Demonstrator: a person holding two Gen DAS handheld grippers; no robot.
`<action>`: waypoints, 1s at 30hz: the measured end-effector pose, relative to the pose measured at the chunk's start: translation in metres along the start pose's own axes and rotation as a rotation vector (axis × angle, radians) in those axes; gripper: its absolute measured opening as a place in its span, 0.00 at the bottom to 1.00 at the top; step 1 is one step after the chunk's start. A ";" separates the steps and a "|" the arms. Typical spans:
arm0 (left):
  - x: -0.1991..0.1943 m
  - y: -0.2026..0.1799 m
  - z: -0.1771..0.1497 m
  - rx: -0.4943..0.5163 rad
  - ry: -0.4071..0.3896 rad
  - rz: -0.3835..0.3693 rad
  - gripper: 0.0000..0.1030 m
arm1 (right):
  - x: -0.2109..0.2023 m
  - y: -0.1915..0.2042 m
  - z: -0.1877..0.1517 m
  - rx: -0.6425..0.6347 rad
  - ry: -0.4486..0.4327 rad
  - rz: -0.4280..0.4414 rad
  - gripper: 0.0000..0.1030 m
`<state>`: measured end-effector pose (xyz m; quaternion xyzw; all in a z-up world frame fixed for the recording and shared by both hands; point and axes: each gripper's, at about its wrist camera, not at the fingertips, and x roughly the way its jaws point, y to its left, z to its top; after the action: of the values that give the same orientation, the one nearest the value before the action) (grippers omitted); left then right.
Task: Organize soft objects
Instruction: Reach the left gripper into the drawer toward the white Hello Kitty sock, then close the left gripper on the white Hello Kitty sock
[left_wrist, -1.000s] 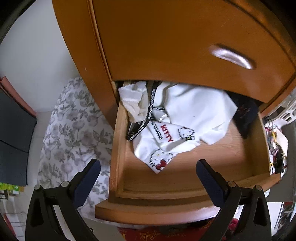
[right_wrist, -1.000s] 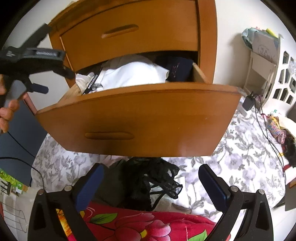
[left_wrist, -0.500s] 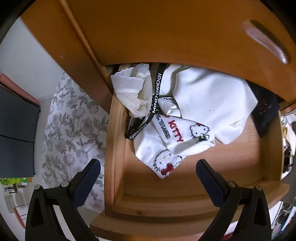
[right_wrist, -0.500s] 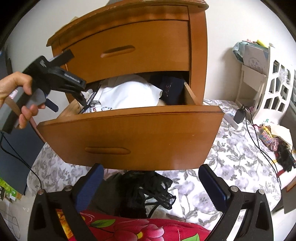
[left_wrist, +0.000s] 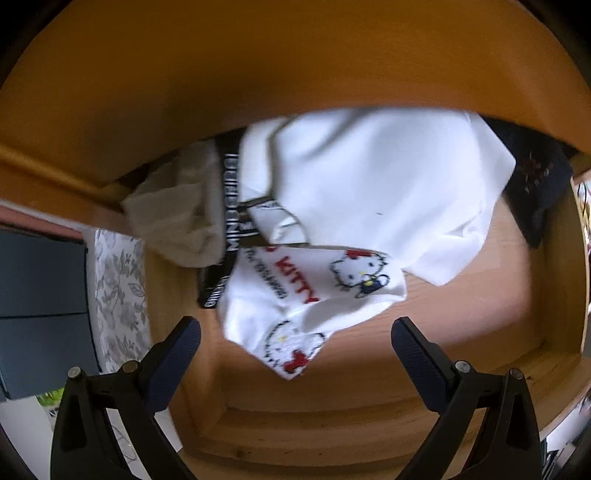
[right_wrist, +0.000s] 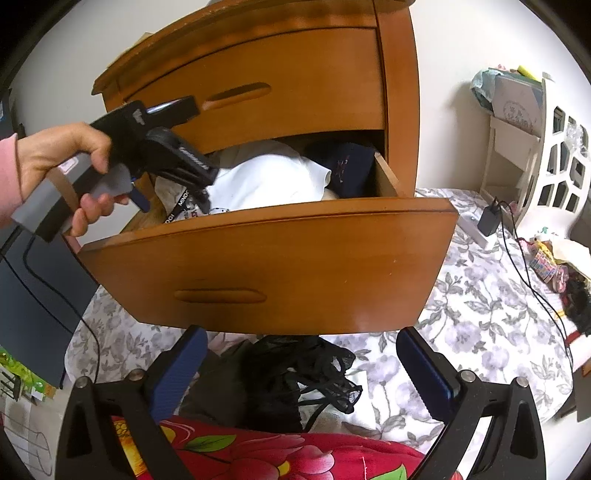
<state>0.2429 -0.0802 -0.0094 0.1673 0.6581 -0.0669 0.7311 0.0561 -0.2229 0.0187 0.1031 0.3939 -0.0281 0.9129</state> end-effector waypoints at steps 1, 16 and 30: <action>0.002 -0.003 0.001 0.008 0.006 0.000 0.99 | 0.000 0.000 0.000 0.001 0.001 0.002 1.00; 0.031 -0.020 0.025 0.044 0.078 0.034 0.84 | 0.005 -0.002 -0.001 0.010 0.017 0.014 1.00; 0.035 -0.010 0.030 0.026 0.048 -0.066 0.37 | 0.006 -0.002 -0.001 0.018 0.026 0.016 1.00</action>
<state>0.2725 -0.0957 -0.0430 0.1567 0.6796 -0.0954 0.7103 0.0592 -0.2246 0.0129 0.1148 0.4045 -0.0227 0.9070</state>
